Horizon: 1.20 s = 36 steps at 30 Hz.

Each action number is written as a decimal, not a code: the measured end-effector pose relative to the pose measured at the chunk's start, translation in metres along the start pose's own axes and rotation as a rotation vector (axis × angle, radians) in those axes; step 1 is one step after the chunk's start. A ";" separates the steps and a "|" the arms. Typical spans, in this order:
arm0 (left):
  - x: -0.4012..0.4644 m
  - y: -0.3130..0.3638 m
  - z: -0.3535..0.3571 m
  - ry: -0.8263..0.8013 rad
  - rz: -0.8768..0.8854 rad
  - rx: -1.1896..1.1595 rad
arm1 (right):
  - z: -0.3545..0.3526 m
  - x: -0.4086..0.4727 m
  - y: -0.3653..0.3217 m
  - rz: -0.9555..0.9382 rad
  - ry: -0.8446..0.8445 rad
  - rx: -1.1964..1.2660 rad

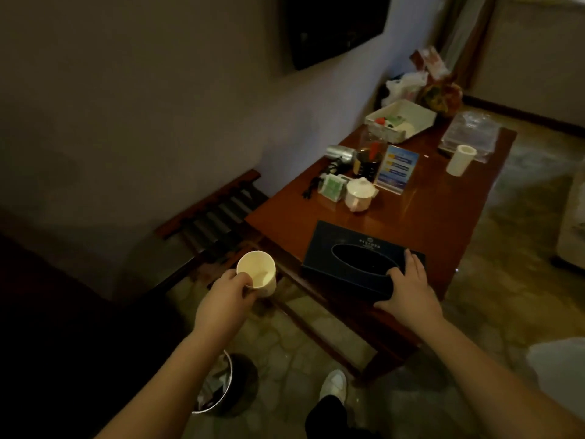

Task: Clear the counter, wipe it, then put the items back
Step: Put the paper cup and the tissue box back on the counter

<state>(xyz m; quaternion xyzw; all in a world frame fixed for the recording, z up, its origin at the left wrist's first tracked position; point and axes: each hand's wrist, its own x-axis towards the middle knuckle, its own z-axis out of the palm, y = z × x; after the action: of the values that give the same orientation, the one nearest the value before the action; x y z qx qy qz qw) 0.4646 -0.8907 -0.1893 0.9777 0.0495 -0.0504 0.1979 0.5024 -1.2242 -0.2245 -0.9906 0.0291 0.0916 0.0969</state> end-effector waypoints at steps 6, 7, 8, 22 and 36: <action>-0.089 -0.084 -0.058 0.178 -0.194 -0.040 | -0.010 -0.037 -0.107 -0.252 -0.002 -0.021; -0.104 -0.098 -0.068 0.216 -0.224 -0.050 | -0.011 -0.043 -0.125 -0.299 0.003 -0.019; -0.119 -0.112 -0.077 0.249 -0.256 -0.051 | -0.011 -0.048 -0.143 -0.348 0.011 -0.020; -0.325 -0.249 -0.175 0.590 -0.658 -0.036 | -0.030 -0.137 -0.393 -0.932 0.003 -0.059; -0.414 -0.325 -0.285 0.809 -0.854 0.023 | -0.081 -0.184 -0.588 -1.357 0.066 0.017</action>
<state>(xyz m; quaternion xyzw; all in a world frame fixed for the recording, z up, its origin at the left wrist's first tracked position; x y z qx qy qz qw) 0.0388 -0.5126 -0.0032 0.8147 0.5098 0.2511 0.1151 0.3802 -0.6564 -0.0024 -0.7910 -0.5953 -0.0200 0.1399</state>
